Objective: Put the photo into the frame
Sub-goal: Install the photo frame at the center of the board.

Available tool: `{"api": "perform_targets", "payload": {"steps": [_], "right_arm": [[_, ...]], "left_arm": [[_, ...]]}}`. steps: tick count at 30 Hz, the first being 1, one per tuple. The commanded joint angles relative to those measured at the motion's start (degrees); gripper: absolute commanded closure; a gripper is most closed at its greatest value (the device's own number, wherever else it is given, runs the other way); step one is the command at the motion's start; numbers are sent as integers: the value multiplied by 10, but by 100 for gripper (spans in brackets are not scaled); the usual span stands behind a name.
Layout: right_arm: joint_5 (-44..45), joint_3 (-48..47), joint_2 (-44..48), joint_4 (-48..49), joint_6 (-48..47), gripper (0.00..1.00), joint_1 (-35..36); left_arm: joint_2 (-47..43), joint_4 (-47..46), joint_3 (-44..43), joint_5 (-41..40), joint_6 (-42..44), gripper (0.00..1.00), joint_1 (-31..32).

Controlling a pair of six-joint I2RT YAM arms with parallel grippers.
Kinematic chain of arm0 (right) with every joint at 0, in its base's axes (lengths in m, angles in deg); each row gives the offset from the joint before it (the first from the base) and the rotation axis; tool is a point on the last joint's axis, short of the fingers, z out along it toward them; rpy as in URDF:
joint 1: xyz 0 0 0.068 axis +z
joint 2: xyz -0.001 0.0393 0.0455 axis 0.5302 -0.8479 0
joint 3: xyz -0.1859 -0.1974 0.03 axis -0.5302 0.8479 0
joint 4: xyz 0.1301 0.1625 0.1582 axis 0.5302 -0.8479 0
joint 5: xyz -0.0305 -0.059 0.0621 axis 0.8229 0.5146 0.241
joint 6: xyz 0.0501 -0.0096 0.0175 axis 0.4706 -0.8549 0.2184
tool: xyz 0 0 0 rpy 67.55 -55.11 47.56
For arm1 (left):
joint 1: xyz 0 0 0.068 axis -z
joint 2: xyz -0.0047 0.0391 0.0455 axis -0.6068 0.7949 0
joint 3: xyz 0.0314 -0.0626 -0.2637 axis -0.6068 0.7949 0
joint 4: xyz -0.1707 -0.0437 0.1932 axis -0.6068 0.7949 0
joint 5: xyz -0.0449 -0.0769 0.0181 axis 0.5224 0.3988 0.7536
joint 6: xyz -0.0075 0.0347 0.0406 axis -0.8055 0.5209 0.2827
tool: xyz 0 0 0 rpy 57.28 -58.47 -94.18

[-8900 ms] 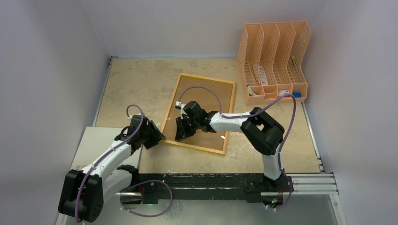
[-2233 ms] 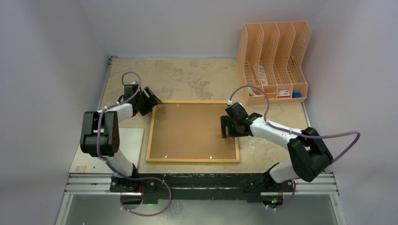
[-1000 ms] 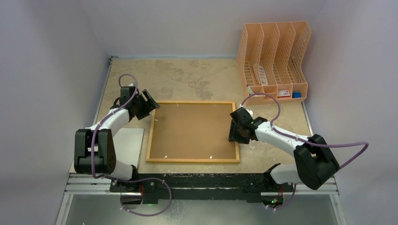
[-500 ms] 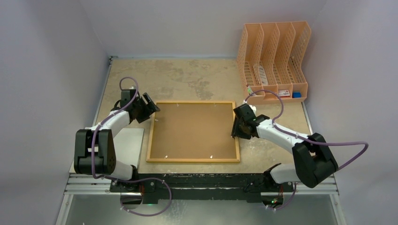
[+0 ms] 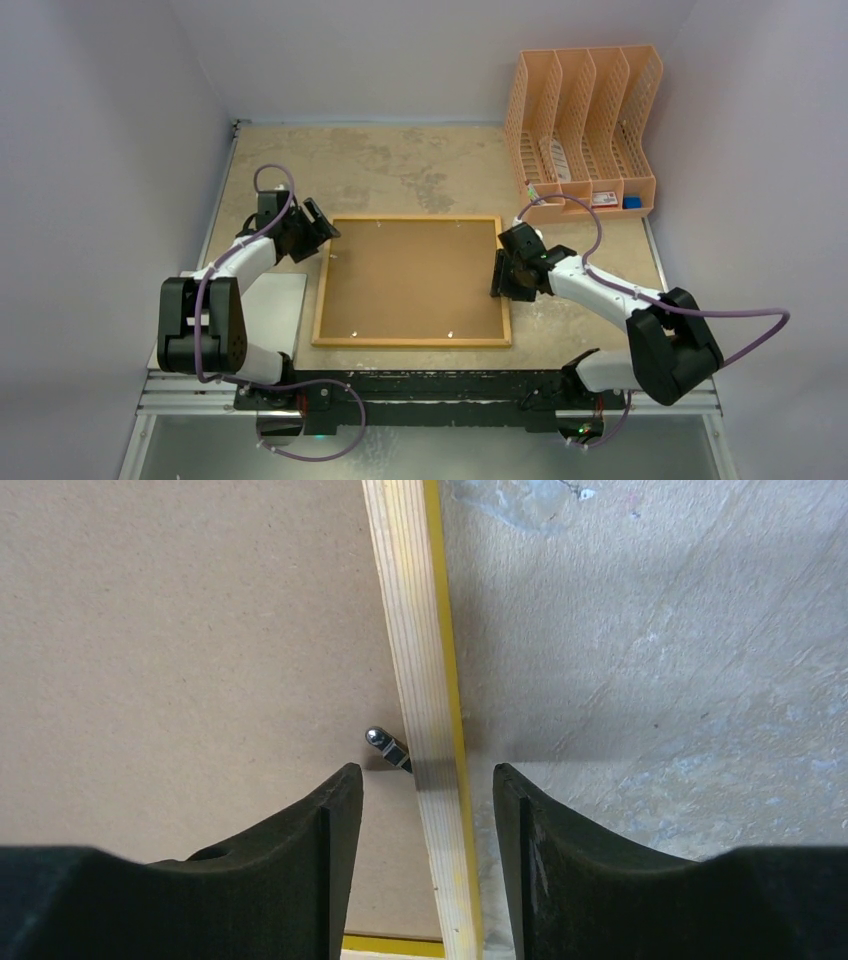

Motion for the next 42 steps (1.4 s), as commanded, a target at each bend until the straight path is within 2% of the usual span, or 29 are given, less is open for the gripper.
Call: {"api": "perform_targets", "payload": {"steps": [1,8,18,27,35,38,42], "right_arm": [[-12,-1,9,-30,-1,47,-2],[7,0,-2,-20,4,57,-2],[71,-19,-17,-2,-1,58,-2],[11,-8,-11,22,-27,52,-2],[-16,-2,-1,10,-31,55,-1],[-24,-2,0,5,-31,55,-2],[-29,3,-1,1,-30,56,-2]], "left_arm": [[-22,-13,5,-11,13,30,2],[-21,-14,9,-11,13,30,2],[-21,-13,7,-10,14,30,2],[-30,2,13,-15,18,31,2],[-65,39,60,-24,18,31,2],[-75,65,70,-18,24,34,2],[-83,123,70,-45,30,45,2]]}}
